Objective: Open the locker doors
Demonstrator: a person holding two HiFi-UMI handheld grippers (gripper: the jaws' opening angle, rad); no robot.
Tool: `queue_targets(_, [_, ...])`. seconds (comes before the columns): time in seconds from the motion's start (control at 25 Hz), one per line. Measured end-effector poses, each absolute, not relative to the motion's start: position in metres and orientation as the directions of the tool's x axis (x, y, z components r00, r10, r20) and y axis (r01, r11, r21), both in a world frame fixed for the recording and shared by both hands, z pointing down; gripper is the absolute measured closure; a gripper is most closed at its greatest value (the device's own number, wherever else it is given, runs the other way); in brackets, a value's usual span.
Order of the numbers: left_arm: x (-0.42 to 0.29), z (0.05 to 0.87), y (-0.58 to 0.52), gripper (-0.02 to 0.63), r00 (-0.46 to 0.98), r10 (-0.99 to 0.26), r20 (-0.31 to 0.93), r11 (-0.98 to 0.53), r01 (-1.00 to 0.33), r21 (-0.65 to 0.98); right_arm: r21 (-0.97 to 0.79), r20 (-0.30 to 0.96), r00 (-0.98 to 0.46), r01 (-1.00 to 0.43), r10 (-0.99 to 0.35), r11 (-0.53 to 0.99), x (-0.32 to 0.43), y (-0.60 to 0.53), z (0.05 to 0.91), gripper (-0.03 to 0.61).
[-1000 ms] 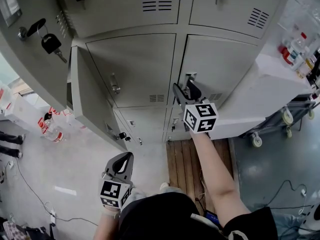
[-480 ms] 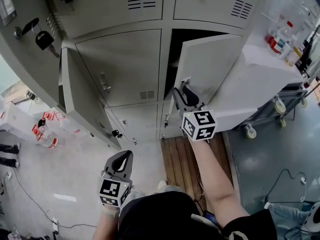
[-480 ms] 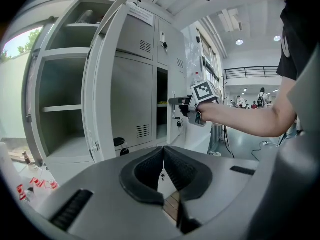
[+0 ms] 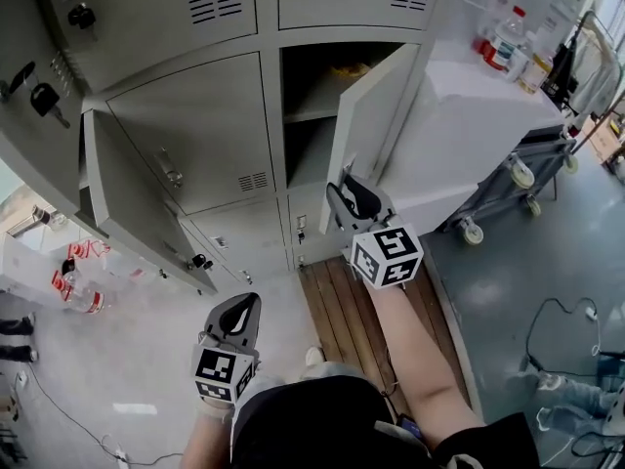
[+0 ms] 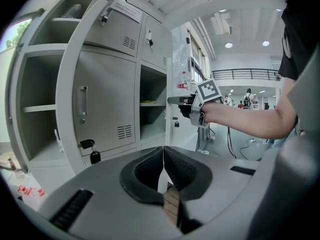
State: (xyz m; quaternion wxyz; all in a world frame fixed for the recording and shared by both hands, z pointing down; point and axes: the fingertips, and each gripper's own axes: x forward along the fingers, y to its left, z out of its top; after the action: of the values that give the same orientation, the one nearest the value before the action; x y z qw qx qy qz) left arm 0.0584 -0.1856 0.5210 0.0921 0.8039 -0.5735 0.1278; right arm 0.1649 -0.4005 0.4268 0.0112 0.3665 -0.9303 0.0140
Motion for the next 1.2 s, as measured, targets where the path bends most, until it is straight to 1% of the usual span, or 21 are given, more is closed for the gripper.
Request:
queue_targets(0.08, [0.069, 0.521, -0.188, 0.594, 0.334, -0.890, 0.311, -0.350, -0.937, 0.005, -0.020, 0.028, -0.718, -0.696, -0.695, 0.718, 0.179, -0.395, 0.426, 0.413])
queue_targets(0.28, [0.098, 0.526, -0.191, 0.594, 0.397, -0.858, 0.327, -0.415, -0.910, 0.015, -0.030, 0.017, -0.683, -0.730, -0.730, 0.683, 0.219, -0.380, 0.427, 0.410])
queue_targets(0.68, [0.150, 0.531, -0.202, 0.594, 0.483, -0.811, 0.331, -0.505, -0.863, 0.022, -0.044, -0.002, -0.585, -0.810, -0.811, 0.584, 0.309, -0.367, 0.426, 0.485])
queue_targets(0.8, [0.164, 0.532, -0.205, 0.594, 0.500, -0.793, 0.347, -0.525, -0.851, 0.026, -0.067, -0.007, -0.548, -0.834, -0.836, 0.548, 0.338, -0.372, 0.426, 0.488])
queue_targets(0.96, [0.176, 0.531, -0.210, 0.594, 0.508, -0.796, 0.331, -0.531, -0.847, 0.022, -0.079, -0.012, -0.504, -0.861, -0.864, 0.503, 0.372, -0.381, 0.425, 0.489])
queue_targets(1.08, [0.183, 0.531, -0.211, 0.594, 0.512, -0.789, 0.341, -0.537, -0.843, 0.023, -0.102, -0.019, -0.470, -0.877, -0.882, 0.470, 0.395, -0.390, 0.424, 0.494])
queue_targets(1.2, [0.188, 0.529, -0.214, 0.594, 0.513, -0.789, 0.337, -0.541, -0.841, 0.014, -0.104, -0.020, -0.432, -0.896, -0.901, 0.432, 0.412, -0.401, 0.423, 0.548])
